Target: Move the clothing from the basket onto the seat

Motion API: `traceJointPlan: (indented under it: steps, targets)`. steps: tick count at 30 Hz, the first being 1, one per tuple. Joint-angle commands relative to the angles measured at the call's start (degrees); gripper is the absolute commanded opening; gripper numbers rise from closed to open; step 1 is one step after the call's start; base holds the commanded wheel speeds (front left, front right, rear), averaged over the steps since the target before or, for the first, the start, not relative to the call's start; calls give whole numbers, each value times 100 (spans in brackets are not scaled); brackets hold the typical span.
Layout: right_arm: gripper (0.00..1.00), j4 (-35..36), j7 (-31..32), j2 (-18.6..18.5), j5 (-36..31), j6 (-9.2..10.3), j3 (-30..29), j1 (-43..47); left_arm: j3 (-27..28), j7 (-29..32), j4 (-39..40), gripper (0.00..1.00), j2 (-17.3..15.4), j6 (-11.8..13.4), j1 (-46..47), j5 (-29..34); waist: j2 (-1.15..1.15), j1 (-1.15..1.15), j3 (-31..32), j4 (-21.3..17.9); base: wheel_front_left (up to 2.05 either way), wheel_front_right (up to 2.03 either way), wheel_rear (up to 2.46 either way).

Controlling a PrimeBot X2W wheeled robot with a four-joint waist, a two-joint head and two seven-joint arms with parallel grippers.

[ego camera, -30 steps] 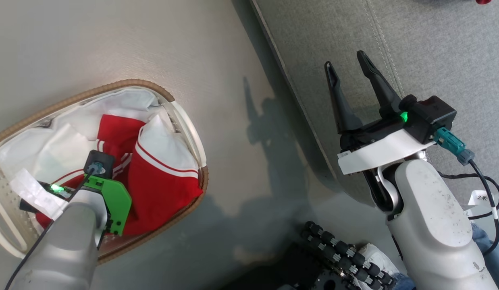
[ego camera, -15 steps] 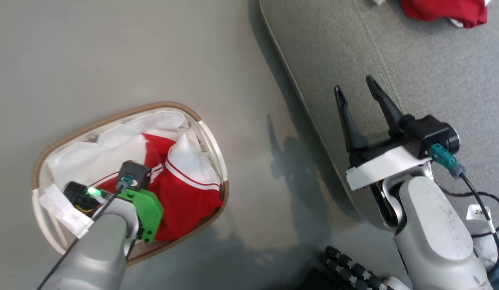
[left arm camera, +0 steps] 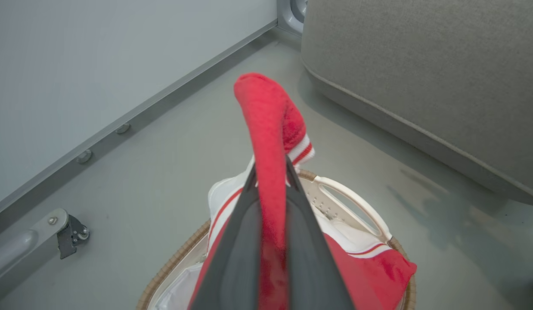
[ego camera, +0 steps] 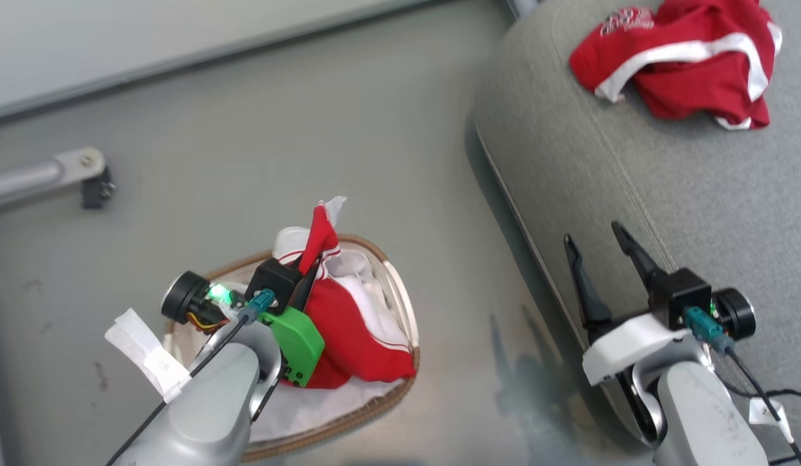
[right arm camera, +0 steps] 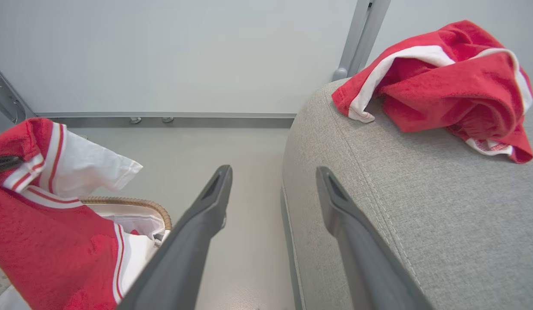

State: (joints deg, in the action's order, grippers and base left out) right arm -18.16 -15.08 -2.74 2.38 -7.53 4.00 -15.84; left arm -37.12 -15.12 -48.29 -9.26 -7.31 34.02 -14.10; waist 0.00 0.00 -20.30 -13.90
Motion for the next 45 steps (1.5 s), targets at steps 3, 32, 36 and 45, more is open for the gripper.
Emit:
traceJointPlan:
  steps: [3,32,36,45]
  targets:
    - [100,-76,-14,-28,-95,8,-55,313,-99,-2,409,0,-78,-18,-142,36,0,0,1289,771,0,0,0]
    - [100,-115,-14,-24,3,8,753,186,-1026,550,1827,0,-770,-12,2052,-512,0,0,2241,926,0,0,0]
    - [100,-140,-14,-24,88,8,1050,97,-1116,611,1760,0,-672,-12,2336,-525,0,0,2251,948,0,0,0]
    - [100,-353,-14,-25,571,8,2064,30,-1406,656,1570,0,-279,-12,2967,-589,0,0,2283,1109,0,0,0]
